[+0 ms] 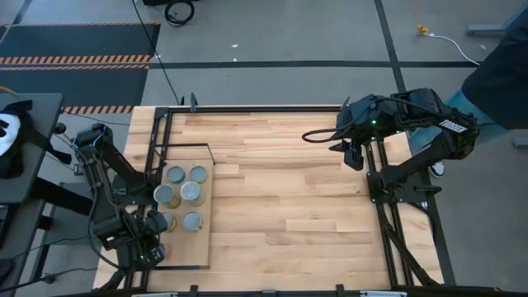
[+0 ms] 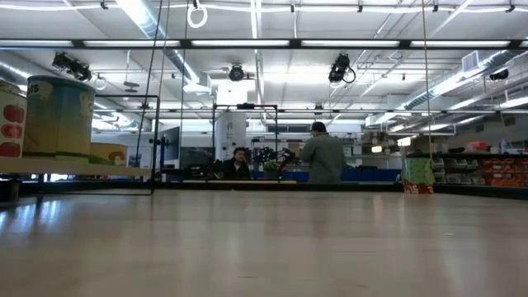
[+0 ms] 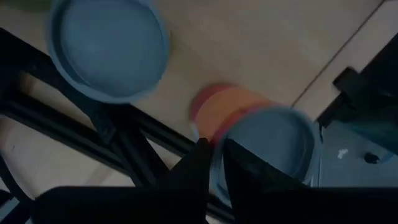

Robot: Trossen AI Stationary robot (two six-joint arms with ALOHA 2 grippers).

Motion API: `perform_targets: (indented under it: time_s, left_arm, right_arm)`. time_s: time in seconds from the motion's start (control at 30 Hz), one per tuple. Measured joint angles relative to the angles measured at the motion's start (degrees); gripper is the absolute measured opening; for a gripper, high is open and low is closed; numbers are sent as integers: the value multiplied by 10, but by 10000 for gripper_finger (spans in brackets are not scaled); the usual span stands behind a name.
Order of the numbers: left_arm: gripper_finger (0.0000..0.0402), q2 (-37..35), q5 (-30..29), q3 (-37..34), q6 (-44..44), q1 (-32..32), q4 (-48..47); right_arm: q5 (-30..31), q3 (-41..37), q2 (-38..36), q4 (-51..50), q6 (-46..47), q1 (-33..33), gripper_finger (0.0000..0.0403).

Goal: Pick and place cans onto a shelf
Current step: Put the canned mixed fruits on the shelf, then put the canned spaghetti sauce on the shelf

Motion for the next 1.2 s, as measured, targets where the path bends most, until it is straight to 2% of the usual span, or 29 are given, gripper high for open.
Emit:
perform_targets:
  time_s: [0.3, 0.47, 0.73, 0.97, 1.07, 1.2]
  left_arm:
    - [56, 0, -15, 0, 0, 0, -22]
    - [71, 0, -15, 0, 0, 0, -22]
    - [130, -29, -20, 0, -10, 1, -21]
    - [181, -90, 17, 17, -20, 3, -20]
    - [184, -114, -47, 42, -13, 16, -23]
    - [175, -139, -234, 64, 62, 44, -25]
  right_arm:
    - [1, 0, 0, 9, -1, 0, 155]
    - [5, 0, 0, 12, 1, 0, 155]
    - [63, 0, 15, -4, 36, -26, 159]
    - [138, 0, 67, -22, 51, -105, 180]
    - [137, 0, 100, -34, 68, -164, 182]
    - [105, -4, 143, -34, 66, -248, 182]
